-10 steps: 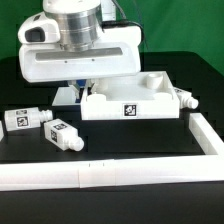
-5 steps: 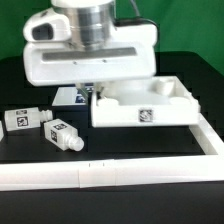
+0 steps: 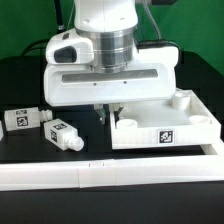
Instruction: Assemble one leg
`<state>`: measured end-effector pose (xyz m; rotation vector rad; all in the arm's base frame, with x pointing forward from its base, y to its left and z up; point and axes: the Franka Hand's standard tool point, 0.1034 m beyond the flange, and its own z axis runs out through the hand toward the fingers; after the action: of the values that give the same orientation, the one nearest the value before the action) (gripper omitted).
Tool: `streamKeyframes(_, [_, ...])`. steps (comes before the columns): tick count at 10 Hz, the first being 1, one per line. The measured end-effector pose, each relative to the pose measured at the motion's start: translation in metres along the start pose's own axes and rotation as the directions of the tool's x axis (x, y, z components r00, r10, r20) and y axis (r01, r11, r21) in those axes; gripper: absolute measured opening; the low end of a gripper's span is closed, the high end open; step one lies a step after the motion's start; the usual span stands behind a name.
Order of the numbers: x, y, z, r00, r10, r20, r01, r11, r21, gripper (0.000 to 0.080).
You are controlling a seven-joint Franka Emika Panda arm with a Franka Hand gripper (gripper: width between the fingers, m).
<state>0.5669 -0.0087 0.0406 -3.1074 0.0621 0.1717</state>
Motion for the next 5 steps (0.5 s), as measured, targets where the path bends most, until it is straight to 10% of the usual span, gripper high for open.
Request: streamKeyframes(5, [0.006, 0.023, 0.011, 1.0, -0.028, 0.007, 0.028, 1.0, -0.013, 0.0055])
